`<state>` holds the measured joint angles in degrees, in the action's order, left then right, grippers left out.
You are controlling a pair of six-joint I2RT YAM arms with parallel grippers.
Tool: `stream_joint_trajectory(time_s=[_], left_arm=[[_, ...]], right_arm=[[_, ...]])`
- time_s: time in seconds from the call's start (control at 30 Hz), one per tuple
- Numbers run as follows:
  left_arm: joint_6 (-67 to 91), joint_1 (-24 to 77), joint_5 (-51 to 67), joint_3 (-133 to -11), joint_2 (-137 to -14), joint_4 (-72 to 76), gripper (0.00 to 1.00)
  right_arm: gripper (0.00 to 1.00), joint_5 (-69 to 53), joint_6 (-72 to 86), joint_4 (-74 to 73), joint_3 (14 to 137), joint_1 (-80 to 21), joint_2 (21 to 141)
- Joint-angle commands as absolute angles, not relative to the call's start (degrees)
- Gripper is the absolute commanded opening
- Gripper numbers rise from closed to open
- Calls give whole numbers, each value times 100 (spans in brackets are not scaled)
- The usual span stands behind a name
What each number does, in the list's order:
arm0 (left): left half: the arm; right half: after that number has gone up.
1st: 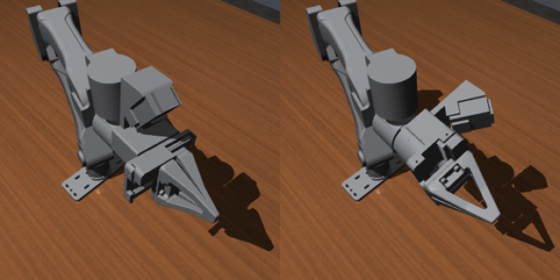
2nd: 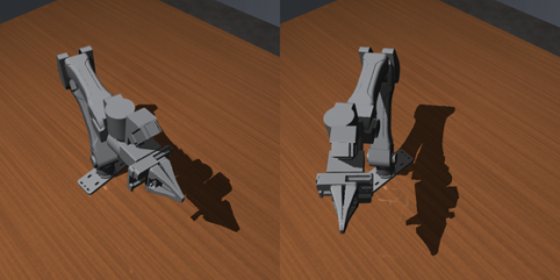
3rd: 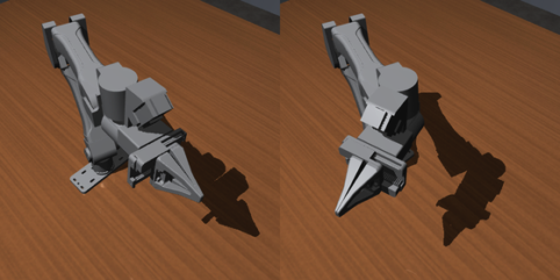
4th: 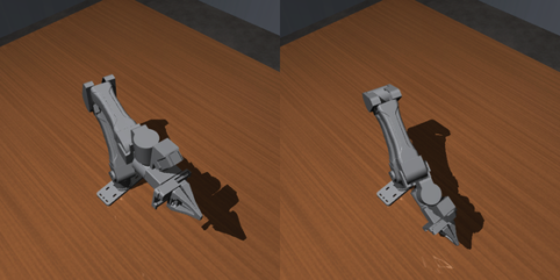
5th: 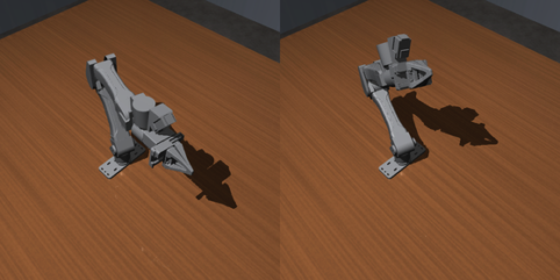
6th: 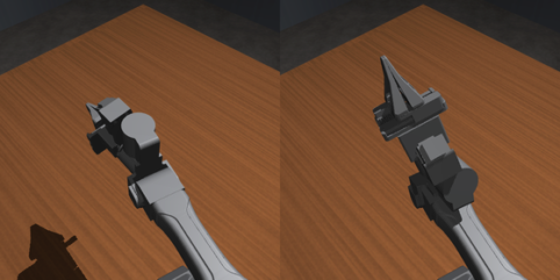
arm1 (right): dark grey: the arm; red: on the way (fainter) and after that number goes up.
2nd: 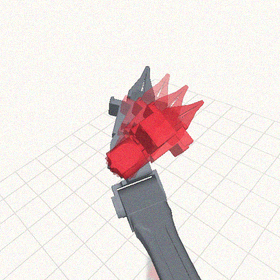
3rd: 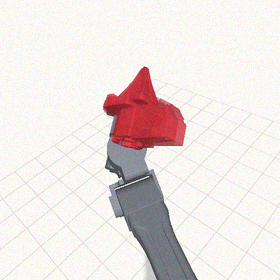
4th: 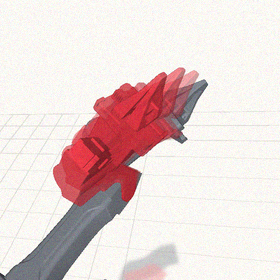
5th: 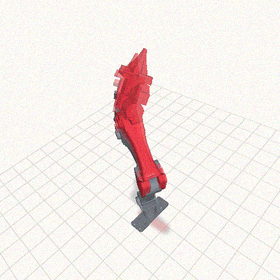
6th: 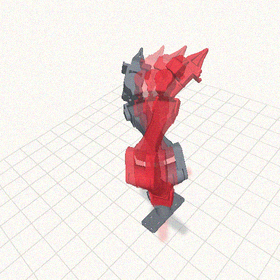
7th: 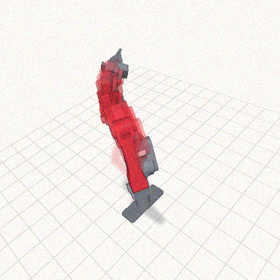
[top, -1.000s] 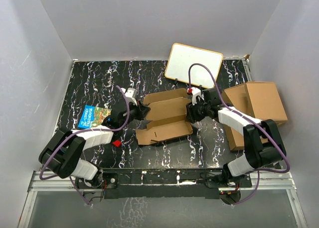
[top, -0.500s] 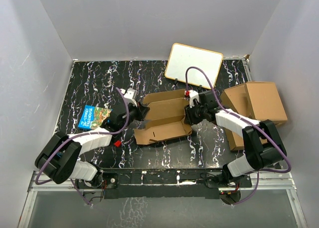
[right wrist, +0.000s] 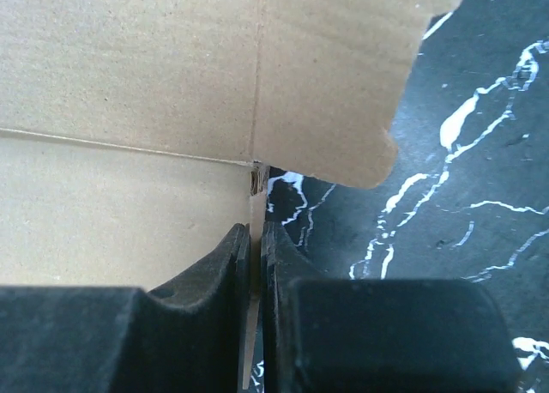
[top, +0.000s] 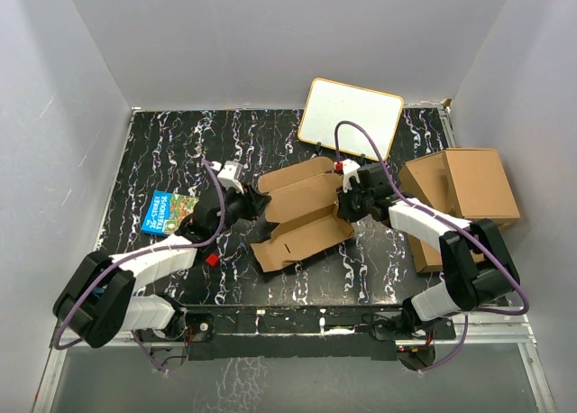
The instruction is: Fold the paper box
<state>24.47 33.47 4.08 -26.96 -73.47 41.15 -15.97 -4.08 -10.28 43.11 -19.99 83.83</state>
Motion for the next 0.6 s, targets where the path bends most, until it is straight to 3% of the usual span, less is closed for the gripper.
stream_joint_trajectory(time_s=[0.0, 0.13, 0.23, 0.4, 0.57], left_arm=[[2884, 3337, 445, -2560, -6616, 3635, 28], [3292, 3323, 226, -2303, -5806, 2893, 34], [3572, 3309, 5, -2043, -5061, 2149, 33], [4289, 3299, 205, -1610, -4161, 1430, 3], [5166, 3350, 694, -1271, -4396, 1844, 0]], right_arm=[[8, -1174, -659, -589, 4343, -2004, 8112], [8, -1175, -772, -496, 4303, -2004, 8021], [8, -1157, -840, -492, 4299, -2002, 7987], [8, -1212, -840, -483, 4289, -2004, 7924], [8, -1289, -796, -483, 4280, -1996, 7943]])
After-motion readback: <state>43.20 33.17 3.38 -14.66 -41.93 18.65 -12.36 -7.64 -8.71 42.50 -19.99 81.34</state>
